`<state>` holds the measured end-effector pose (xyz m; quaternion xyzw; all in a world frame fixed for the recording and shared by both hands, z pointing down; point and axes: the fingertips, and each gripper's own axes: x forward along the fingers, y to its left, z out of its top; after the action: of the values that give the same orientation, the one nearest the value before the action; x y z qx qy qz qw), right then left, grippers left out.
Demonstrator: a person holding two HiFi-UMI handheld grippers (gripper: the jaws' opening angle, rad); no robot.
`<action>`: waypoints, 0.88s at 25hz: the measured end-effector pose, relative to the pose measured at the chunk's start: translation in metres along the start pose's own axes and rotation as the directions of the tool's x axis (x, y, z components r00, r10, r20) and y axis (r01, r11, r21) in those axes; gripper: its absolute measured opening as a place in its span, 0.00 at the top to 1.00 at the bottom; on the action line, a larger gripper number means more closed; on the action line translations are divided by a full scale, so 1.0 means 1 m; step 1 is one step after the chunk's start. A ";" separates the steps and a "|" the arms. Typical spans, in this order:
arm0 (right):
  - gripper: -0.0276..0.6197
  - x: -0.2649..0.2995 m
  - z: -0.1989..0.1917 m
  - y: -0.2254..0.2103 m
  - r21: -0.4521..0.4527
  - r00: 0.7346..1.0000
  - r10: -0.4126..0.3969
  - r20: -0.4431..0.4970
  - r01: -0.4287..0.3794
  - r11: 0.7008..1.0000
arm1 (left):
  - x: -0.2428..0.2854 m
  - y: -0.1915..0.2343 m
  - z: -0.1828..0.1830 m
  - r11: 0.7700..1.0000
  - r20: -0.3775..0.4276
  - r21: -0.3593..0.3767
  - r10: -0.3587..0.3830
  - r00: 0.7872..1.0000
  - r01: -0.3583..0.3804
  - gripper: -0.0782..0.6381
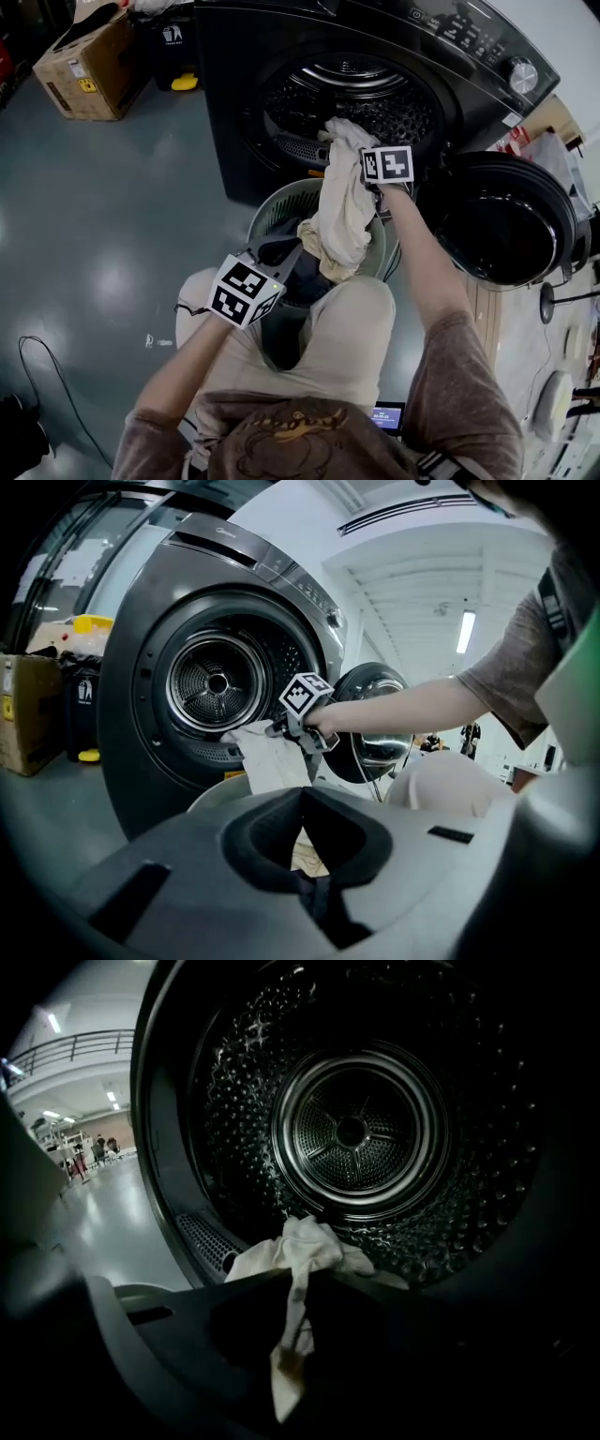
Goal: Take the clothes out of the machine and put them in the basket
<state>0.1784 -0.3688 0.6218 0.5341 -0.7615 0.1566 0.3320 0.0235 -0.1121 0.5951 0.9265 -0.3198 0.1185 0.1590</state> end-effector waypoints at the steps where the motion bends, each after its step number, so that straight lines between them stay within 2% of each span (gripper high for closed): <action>1: 0.92 -0.010 0.001 0.003 -0.005 1.000 0.019 0.020 -0.019 1.000 | 0.000 0.001 0.000 1.000 0.002 -0.002 -0.001 1.000 0.001 0.88; 8: 0.93 -0.101 -0.006 0.032 -0.104 0.976 0.178 0.128 -0.165 0.981 | 0.005 -0.002 0.001 1.000 0.007 -0.014 -0.027 1.000 0.027 0.88; 13: 0.93 -0.170 -0.019 0.060 -0.158 0.951 0.256 0.171 -0.230 0.960 | 0.008 -0.004 -0.001 0.999 0.008 -0.020 -0.042 0.999 0.042 0.88; 18: 0.92 -0.219 -0.033 0.084 -0.190 0.937 0.292 0.192 -0.257 0.948 | 0.013 -0.011 -0.003 0.998 0.004 -0.018 -0.068 0.998 0.068 0.88; 22: 0.92 -0.230 -0.042 0.090 -0.212 0.934 0.308 0.180 -0.269 0.939 | 0.017 -0.017 -0.005 0.997 -0.002 -0.019 -0.081 0.997 0.081 0.88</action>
<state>0.1581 -0.1463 0.5078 0.3965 -0.8739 0.0757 0.2708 0.0466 -0.1066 0.6010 0.9370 -0.2827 0.1103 0.1729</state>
